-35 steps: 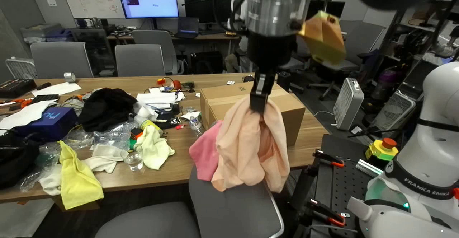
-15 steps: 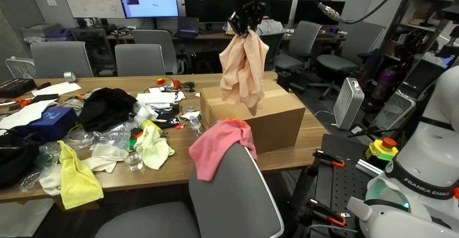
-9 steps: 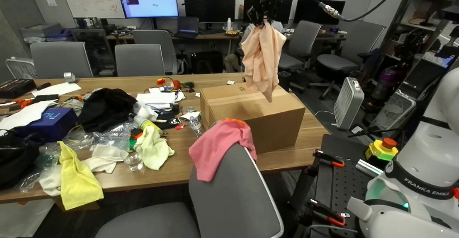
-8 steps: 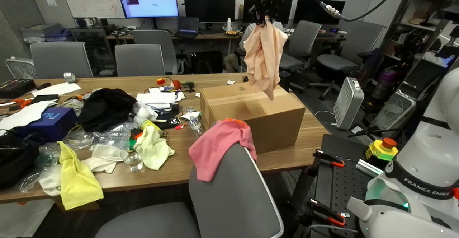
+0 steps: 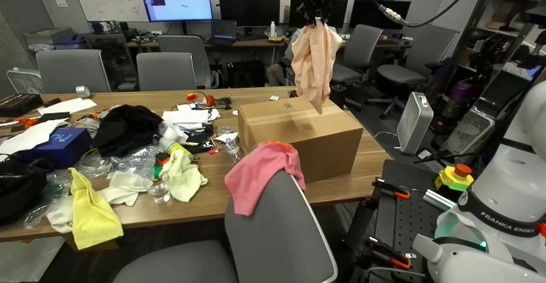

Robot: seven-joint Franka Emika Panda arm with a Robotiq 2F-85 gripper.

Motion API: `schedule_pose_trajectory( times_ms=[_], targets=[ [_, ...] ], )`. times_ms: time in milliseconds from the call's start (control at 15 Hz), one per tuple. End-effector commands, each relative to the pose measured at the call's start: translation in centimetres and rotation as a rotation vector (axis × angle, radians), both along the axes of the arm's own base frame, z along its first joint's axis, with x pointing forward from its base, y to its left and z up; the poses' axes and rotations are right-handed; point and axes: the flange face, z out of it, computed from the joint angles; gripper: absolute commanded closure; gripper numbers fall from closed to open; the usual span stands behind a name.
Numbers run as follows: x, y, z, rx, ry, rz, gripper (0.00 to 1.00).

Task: Pick up the clothes from the headrest of the chair and put them on the box

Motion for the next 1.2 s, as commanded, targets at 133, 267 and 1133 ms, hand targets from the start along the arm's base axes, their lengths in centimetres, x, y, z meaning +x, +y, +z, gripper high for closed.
schedule_pose_trajectory(
  times_ms=[133, 267, 1133],
  targets=[
    [2.1, -0.6, 1.4, -0.099, -0.171, -0.030, 0.97],
    [2.3, -0.7, 1.4, -0.098, -0.198, -0.040, 0.95],
    [0.1, 7.8, -5.5, -0.002, 0.104, 0.254, 0.00]
  ],
)
